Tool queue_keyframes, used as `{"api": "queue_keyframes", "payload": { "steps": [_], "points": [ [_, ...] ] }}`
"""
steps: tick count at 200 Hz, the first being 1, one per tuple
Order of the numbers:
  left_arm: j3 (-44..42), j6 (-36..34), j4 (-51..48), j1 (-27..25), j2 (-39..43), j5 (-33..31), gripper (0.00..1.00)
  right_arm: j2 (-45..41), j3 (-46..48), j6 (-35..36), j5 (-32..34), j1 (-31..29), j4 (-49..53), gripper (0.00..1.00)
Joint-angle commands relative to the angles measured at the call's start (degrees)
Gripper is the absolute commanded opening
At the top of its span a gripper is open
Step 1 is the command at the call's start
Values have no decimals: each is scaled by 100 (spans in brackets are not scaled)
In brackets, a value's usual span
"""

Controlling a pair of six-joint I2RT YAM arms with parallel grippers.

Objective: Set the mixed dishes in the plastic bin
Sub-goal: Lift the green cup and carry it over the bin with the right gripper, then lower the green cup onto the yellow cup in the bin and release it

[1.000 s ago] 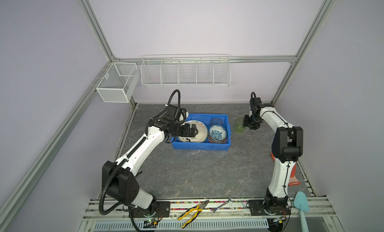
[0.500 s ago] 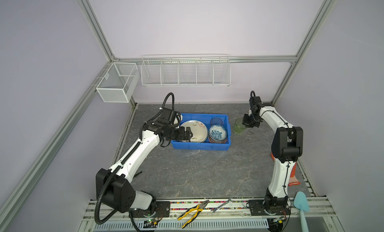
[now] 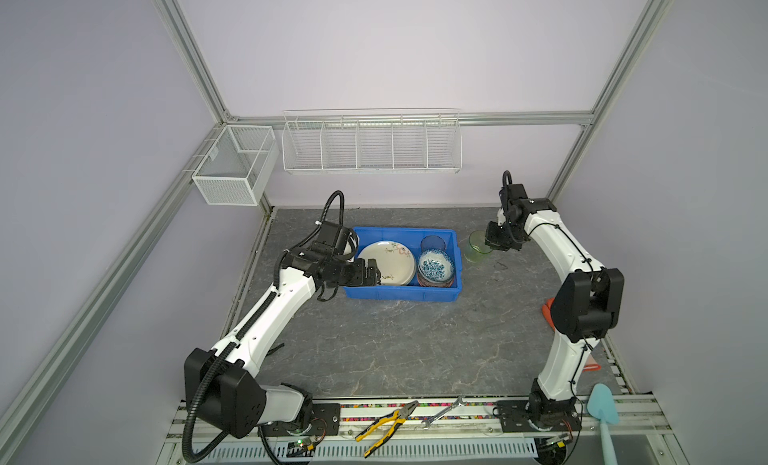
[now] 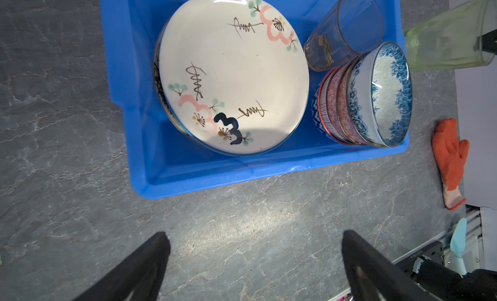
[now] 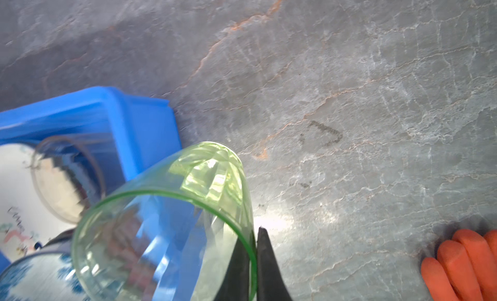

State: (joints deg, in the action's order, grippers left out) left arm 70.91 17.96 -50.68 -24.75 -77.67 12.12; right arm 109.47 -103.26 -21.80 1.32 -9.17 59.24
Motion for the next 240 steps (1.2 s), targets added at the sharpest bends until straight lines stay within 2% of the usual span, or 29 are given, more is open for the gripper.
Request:
{"api": "queue_keyframes", "payload": {
  "steps": [1,27,72,155,240],
  "points": [
    [-67,59,-170,40,232,-220,99,-220,-246,64,40,-223,303,7],
    [-163,18,-137,49,382,-258,100,-195,-600,32,186,-652,458,6],
    [-288,-11,-126,92,573,-332,100,108,-1444,-134,316,-990,569,7],
    [-512,-40,-74,223,652,-332,100,2056,-3868,-211,307,-1398,1253,7],
    [-627,-129,-30,341,619,-229,100,2388,-3500,-281,507,-1500,984,7]
  ]
}}
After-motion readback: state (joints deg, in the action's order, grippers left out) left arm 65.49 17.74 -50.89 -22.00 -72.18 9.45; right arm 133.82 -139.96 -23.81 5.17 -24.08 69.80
